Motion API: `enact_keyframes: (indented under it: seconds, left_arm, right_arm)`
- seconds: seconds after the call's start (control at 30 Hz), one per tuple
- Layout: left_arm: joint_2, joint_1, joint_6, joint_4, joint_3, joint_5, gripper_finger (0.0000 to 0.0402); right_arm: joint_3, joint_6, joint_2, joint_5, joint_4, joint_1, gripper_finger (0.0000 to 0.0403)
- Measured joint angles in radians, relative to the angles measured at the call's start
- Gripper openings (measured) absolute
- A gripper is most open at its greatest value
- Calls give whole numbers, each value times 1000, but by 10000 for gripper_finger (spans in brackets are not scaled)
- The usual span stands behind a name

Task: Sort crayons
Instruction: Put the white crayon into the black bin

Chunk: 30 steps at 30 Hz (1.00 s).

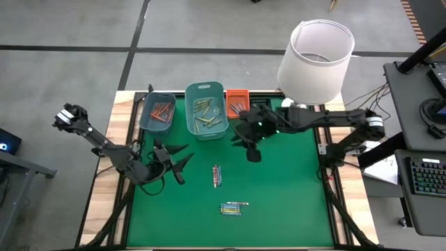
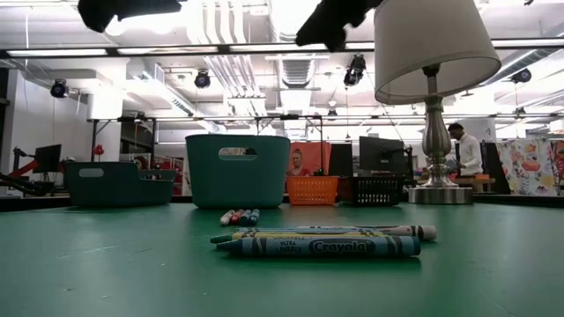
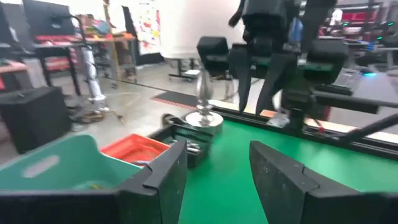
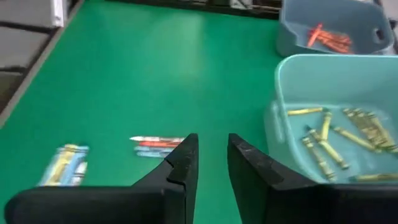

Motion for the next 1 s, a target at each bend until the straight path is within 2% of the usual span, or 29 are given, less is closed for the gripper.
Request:
enact_keyframes:
  seconds: [0.07, 0.17, 0.23, 0.3, 0.4, 0.57, 0.8, 1.0]
  left_arm:
    - [20, 1, -47, 0, 1, 12, 158]
    - [54, 2, -134, 1, 12, 12, 158]
    - [83, 2, -230, 2, 25, 12, 158]
    - [117, 2, -345, 2, 37, 18, 158]
    - [177, 2, -518, 1, 52, 110, 158]
    - [306, 2, -766, -2, 77, 222, 158]
    - [469, 2, -887, -3, 109, 276, 158]
    - [585, 7, -1021, -5, 123, 276, 158]
  right_arm:
    - [-21, 62, -32, 66, 4, 26, 72]
    - [-32, 165, -79, 279, -14, 61, 65]
    - [-32, 226, -114, 340, -76, 80, 61]
    - [-26, 283, -144, 320, -170, 101, 58]
    - [-25, 392, -182, 267, -302, 135, 54]
    - [-51, 558, -218, 261, -462, 223, 52]
    - [-126, 675, -219, 260, -511, 392, 52]
    - [-206, 802, -218, 259, -527, 522, 52]
